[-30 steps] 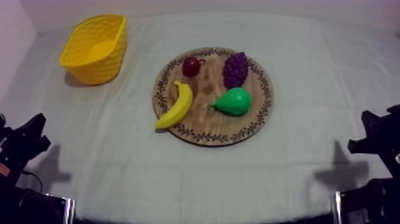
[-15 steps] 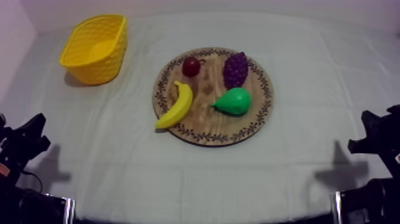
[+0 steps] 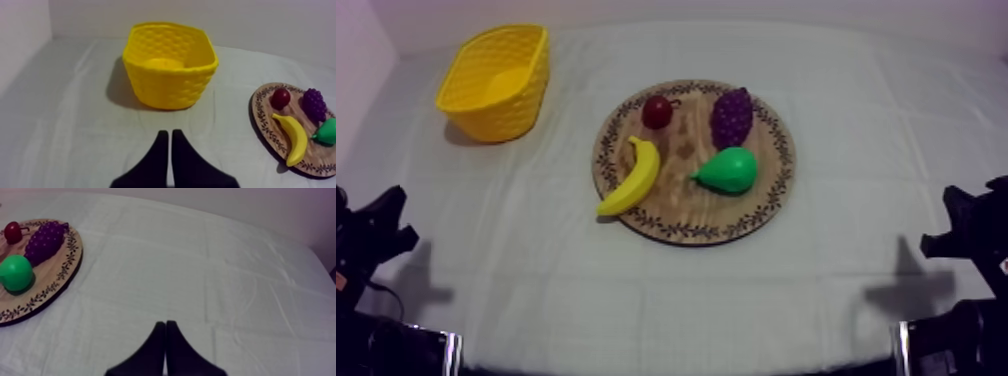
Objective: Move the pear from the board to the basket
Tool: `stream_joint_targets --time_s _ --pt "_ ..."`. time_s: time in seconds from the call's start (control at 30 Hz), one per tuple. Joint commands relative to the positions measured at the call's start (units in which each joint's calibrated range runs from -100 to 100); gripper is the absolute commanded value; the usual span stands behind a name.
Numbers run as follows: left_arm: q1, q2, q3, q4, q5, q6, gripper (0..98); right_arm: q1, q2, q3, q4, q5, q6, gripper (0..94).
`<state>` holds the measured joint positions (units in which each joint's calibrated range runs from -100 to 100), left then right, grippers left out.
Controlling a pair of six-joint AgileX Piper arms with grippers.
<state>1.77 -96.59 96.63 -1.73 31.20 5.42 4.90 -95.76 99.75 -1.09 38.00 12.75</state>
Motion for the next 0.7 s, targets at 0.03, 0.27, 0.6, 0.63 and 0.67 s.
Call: stream_joint_targets --time_s 0.03,0.27,0.6,0.63,0.67 --pt "0.4 8.2 -9.6 0.07 -1.1 -3.9 0.1 0.0 0.0 0.0 0.0 0.1 0.0 0.3" --pt "5.5 29.1 -36.1 -1.47 -1.0 -8.8 0.0 0.0 0.0 0.0 0.0 0.1 0.0 0.3" --pt "19.6 54.4 -65.3 -3.57 5.0 -13.3 0.0 0.0 0.0 0.0 0.0 0.1 0.0 0.3" --pt "20.9 56.4 -66.9 -3.7 5.3 -13.6 0.0 0.0 0.0 0.0 0.0 0.1 0.0 0.3" --pt "22.2 58.4 -68.4 -3.99 5.5 -13.6 0.0 0.0 0.0 0.0 0.0 0.1 0.0 0.3"
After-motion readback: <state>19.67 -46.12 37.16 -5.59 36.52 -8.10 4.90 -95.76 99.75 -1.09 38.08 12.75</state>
